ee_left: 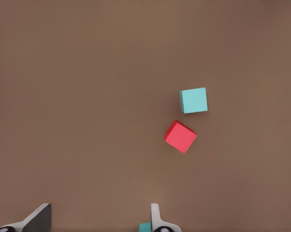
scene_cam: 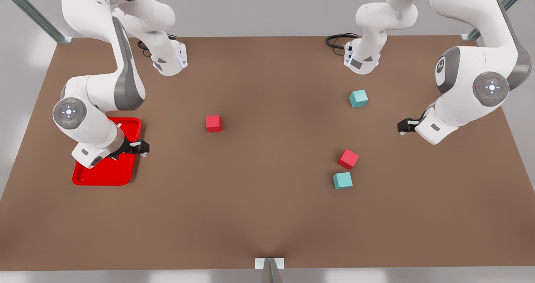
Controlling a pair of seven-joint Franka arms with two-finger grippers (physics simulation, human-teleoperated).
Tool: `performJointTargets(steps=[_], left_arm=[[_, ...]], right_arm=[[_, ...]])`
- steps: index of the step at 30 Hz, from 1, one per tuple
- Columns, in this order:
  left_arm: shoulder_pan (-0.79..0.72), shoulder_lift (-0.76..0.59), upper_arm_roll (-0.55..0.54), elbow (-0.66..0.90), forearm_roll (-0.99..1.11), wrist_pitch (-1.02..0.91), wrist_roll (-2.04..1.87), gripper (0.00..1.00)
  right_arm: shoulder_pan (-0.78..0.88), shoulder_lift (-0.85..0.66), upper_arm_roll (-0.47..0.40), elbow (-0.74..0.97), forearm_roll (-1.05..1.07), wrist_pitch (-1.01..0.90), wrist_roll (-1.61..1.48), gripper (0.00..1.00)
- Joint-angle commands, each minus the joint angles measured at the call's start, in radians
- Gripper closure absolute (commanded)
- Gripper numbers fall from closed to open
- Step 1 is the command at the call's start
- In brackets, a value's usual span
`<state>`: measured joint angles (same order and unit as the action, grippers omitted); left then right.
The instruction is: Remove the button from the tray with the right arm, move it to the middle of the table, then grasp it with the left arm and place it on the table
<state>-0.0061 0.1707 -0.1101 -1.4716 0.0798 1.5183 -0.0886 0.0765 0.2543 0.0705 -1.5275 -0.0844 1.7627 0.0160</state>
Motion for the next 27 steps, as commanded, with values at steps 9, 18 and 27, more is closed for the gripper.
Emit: performJointTargets(steps=[9, 18, 27], left_arm=[[0.001, 0.006, 0.0, 0.0, 0.0, 0.008, 0.0, 0.0], [0.0, 0.013, 0.0, 0.0, 0.001, 0.008, 0.0, 0.0], [-0.002, 0.012, 0.0, 0.0, 0.003, 0.003, 0.0, 0.0]], right_arm=[[-0.213, 0.092, -0.001, -0.003, 0.057, -0.131, -0.088, 0.0], [-0.529, 0.286, -0.001, -0.106, -0.021, 0.357, -0.452, 0.0], [-0.742, 0.307, 0.233, -0.341, -0.021, 0.669, -0.617, 0.0]])
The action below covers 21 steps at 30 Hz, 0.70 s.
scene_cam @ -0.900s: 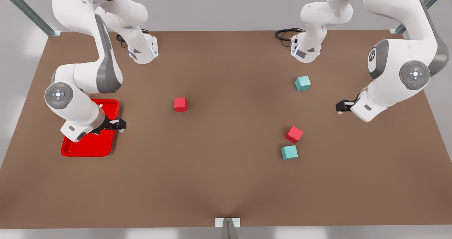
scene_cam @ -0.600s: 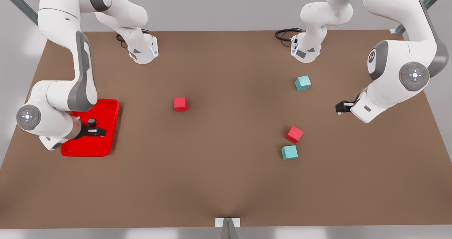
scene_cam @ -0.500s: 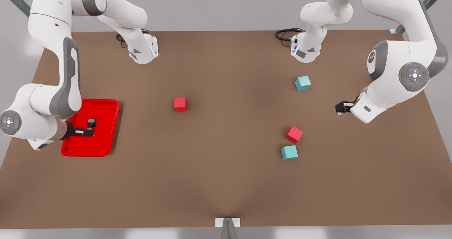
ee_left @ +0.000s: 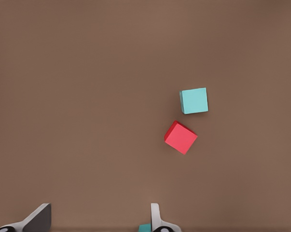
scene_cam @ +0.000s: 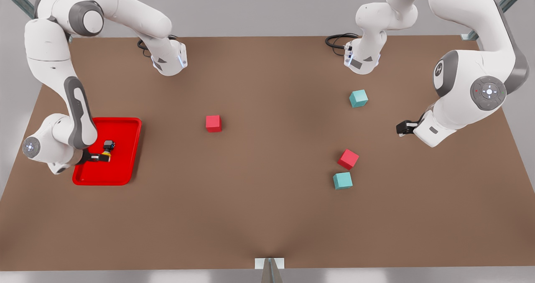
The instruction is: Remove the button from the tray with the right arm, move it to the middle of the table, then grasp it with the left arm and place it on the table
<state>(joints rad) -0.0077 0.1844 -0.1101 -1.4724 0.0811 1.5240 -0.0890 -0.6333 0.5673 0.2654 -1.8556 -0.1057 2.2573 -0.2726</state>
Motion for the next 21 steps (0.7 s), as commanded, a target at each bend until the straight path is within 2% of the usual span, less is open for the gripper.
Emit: performJointTargets(steps=[1, 3, 7, 9, 21], left_arm=[[0.0, 0.0, 0.0, 0.0, 0.002, -0.005, 0.0, 0.0], [-0.003, -0.002, 0.0, -0.002, 0.0, -0.031, -0.002, 0.0], [-0.005, 0.0, 0.0, -0.003, 0.0, -0.038, -0.006, 0.0], [-0.005, 0.004, -0.002, -0.005, 0.0, -0.039, -0.009, 0.0], [-0.005, 0.01, -0.002, -0.005, 0.0, -0.067, -0.006, 0.0]], right_arm=[[-0.092, -0.007, 0.106, -0.013, -0.002, 0.173, -0.335, 0.0], [-0.094, -0.017, 0.106, -0.008, -0.012, 0.177, -0.336, 0.0], [-0.134, -0.017, 0.106, -0.082, -0.069, 0.338, -0.326, 0.0], [-0.157, -0.09, 0.106, -0.186, -0.071, 0.338, -0.306, 0.0], [-0.178, -0.287, 0.11, -0.47, -0.071, 0.34, -0.18, 0.0]])
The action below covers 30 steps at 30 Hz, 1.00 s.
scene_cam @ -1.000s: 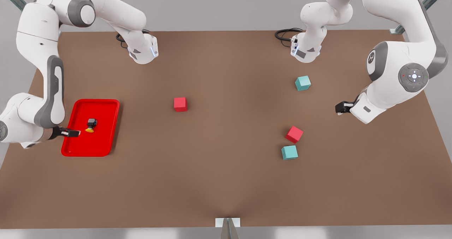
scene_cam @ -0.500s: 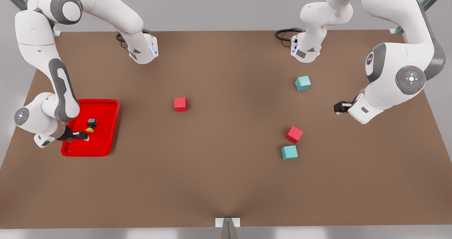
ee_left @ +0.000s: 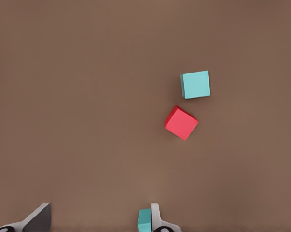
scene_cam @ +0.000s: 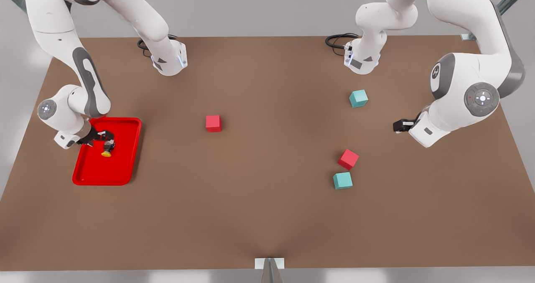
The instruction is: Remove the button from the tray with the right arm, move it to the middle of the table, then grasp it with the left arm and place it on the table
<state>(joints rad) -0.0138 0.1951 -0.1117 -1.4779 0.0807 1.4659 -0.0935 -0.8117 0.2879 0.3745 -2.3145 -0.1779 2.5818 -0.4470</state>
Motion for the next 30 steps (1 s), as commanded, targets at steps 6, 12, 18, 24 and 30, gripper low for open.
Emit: performJointTargets(steps=[6, 12, 18, 24, 30], left_arm=[[0.002, 0.001, 0.0, 0.001, 0.001, -0.018, 0.0, 0.0], [0.002, 0.003, 0.001, -0.001, 0.001, -0.018, 0.001, 0.0], [0.006, 0.01, 0.001, -0.001, 0.001, -0.016, 0.003, 0.0], [0.006, 0.012, 0.001, -0.001, 0.001, -0.016, 0.001, 0.0], [0.006, 0.017, 0.001, -0.001, 0.001, -0.018, 0.003, 0.0]], right_arm=[[-0.001, -0.004, 0.0, -0.052, 0.0, 0.015, 0.165, 0.0], [-0.003, 0.039, -0.003, -0.02, -0.031, 0.029, 0.245, 0.0], [-0.037, 0.083, -0.009, 0.014, -0.091, 0.057, 0.243, 0.0], [-0.035, 0.138, -0.009, 0.011, -0.091, 0.078, 0.246, 0.0], [-0.038, 0.159, -0.009, 0.012, -0.091, 0.095, 0.246, 0.0]])
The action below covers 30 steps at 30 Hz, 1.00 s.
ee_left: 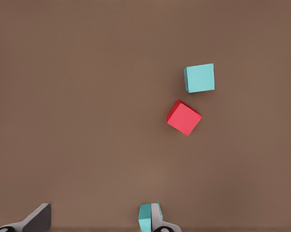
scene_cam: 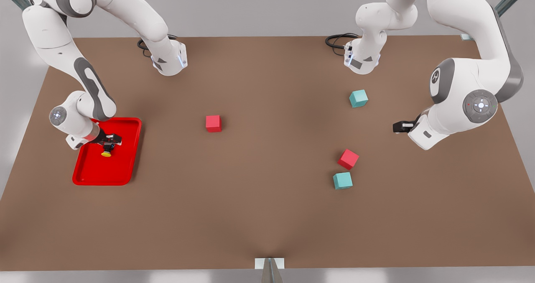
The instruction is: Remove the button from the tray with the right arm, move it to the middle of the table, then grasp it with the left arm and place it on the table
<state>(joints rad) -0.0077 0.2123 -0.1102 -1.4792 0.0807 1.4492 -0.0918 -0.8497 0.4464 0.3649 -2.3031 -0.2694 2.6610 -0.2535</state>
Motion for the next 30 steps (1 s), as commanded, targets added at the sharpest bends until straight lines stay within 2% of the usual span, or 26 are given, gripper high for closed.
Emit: performJointTargets(steps=[1, 7, 8, 9, 10, 11, 18, 20, 23, 25, 27, 30], left_arm=[[0.0, -0.001, 0.0, 0.0, 0.001, -0.001, 0.001, 0.0], [0.0, -0.001, 0.0, 0.0, 0.001, -0.001, 0.0, 0.0], [0.0, -0.001, 0.0, 0.0, 0.001, -0.006, 0.0, 0.0], [0.0, -0.001, 0.0, 0.0, 0.001, -0.006, 0.0, 0.0], [0.0, -0.001, 0.0, 0.0, 0.001, -0.006, 0.0, 0.0], [0.0, -0.001, 0.0, 0.0, -0.001, -0.006, 0.0, 0.0], [0.0, -0.001, 0.0, 0.0, 0.001, -0.004, 0.001, 0.0], [0.0, -0.001, 0.0, 0.0, -0.001, -0.006, 0.0, 0.0], [0.0, -0.001, 0.0, 0.0, -0.001, -0.01, -0.002, 0.0], [0.0, -0.001, 0.0, 0.0, -0.001, -0.009, -0.002, 0.0], [-0.002, -0.001, 0.0, 0.0, -0.001, -0.009, 0.0, 0.0], [-0.002, -0.001, 0.0, 0.0, -0.001, -0.009, -0.002, 0.0]], right_arm=[[0.0, 0.0, 0.0, 0.001, 0.001, 0.014, 0.051, 0.0], [0.0, -0.011, 0.002, 0.001, -0.001, 0.01, 0.048, 0.0], [0.001, -0.011, 0.002, 0.001, -0.001, 0.01, 0.048, 0.16], [0.001, -0.011, 0.002, 0.001, -0.001, 0.01, 0.048, 0.4], [0.001, -0.011, 0.002, 0.001, -0.001, 0.01, 0.049, 0.54], [0.003, -0.011, 0.002, 0.001, -0.001, 0.01, 0.049, 0.59], [0.024, -0.041, 0.014, 0.027, -0.004, -0.004, 0.045, 0.62], [0.029, -0.087, 0.137, 0.131, -0.002, -0.251, 0.131, 0.61], [0.052, -0.077, 0.327, 0.295, -0.001, -0.481, 0.295, 0.61], [0.231, -0.074, 0.329, 0.344, 0.001, -0.541, 0.502, 0.61], [0.323, -0.038, 0.33, 0.353, 0.007, -0.54, 0.671, 0.61], [0.486, 0.061, 0.329, 0.455, 0.006, -0.539, 0.893, 0.61]])
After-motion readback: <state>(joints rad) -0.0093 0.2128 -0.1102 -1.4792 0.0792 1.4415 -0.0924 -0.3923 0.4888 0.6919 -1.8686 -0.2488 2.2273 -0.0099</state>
